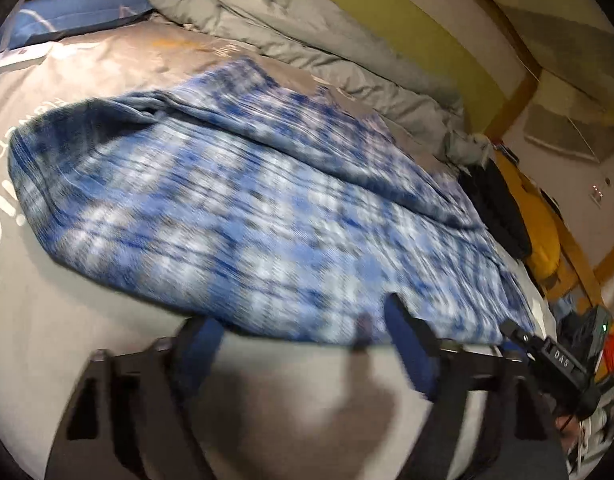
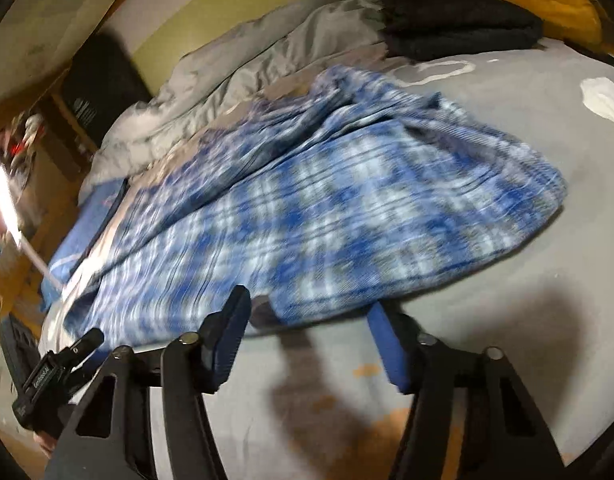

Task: Fold large clothes
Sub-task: 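Grasp the shirt hem with the left tool while the right tool grasps beside it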

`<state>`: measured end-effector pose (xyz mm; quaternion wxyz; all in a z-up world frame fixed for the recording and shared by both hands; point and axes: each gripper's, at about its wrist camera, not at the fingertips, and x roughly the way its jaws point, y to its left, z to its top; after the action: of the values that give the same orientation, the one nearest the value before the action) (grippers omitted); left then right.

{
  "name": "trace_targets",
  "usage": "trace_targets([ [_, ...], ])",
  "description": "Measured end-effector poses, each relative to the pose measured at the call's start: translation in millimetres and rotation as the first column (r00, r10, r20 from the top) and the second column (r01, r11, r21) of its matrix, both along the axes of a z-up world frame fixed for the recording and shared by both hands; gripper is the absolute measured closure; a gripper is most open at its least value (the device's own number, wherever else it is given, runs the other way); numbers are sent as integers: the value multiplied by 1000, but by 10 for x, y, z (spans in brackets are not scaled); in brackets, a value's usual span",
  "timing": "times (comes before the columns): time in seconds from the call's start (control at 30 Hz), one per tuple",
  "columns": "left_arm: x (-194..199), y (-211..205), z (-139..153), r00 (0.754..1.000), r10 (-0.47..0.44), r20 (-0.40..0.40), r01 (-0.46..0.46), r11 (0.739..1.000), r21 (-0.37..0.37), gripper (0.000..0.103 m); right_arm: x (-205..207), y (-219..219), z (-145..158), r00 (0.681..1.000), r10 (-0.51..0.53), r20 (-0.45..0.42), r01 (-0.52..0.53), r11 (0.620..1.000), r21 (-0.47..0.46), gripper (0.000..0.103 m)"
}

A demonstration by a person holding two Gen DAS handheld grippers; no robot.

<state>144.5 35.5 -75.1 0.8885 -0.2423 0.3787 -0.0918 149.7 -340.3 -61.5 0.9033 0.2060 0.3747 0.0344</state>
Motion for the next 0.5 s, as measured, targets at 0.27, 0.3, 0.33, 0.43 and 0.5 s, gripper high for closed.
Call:
trace_targets([
  [0.27,-11,271,288,994,55,96,-53,998,-24,98,41,29,241,996,-46,79,57,988,-146,98],
  [0.3,-82,215,450,988,44,147,-52,998,48,98,7,58,318,994,-41,103,58,985,-165,98],
  [0.33,-148,179,592,983,37,180,-55,994,94,98,-50,96,411,991,-31,129,55,980,-191,99],
  [0.43,-321,221,847,979,35,201,-58,992,108,98,-305,135,737,981,10,194,31,977,-209,99],
  [0.5,-439,246,917,979,25,200,-50,992,119,98,-481,118,877,976,28,214,15,980,-200,99],
])
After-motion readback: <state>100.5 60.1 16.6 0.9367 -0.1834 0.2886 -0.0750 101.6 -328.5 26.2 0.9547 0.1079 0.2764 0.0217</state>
